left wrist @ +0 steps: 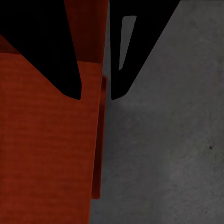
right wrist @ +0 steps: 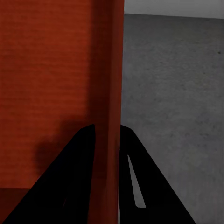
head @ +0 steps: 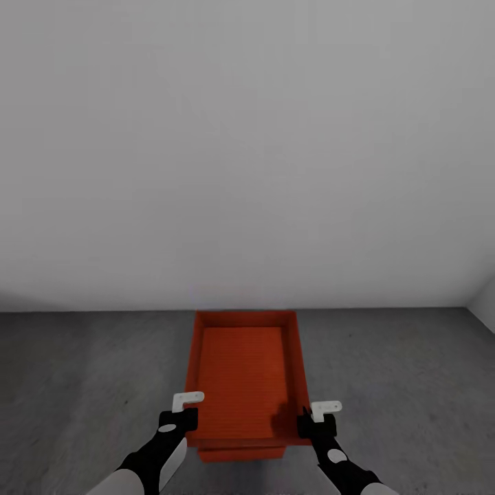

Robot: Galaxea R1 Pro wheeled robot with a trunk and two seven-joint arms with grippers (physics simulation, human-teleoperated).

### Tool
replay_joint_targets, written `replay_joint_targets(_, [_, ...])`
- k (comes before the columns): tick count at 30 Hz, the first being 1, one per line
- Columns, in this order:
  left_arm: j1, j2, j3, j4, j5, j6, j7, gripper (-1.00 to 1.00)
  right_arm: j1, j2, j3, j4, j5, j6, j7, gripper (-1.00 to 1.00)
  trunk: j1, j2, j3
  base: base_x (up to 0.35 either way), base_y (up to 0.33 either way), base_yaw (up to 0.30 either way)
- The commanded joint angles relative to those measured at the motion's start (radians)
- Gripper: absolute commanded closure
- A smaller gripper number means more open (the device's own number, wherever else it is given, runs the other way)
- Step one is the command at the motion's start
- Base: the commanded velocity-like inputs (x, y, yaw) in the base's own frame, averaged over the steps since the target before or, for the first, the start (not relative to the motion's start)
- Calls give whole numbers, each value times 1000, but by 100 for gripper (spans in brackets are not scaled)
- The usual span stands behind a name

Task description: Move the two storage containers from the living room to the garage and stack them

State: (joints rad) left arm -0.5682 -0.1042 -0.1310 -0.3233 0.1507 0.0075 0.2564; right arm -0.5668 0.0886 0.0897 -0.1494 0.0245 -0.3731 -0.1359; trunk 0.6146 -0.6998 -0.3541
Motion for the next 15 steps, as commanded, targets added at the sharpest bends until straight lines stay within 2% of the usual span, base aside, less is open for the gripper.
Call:
replay_joint_targets(1, [-1,12,17,0,7,2,12,100,-1,-5,-33,-2,0,-4,-11,100,0,-1,-3,0,0,0])
replay_joint_targets(15, [-1,12,17,0,7,2,12,100,-1,-4,-32,-2,0,-4,-11,100,0,-1,-25,0,0,0])
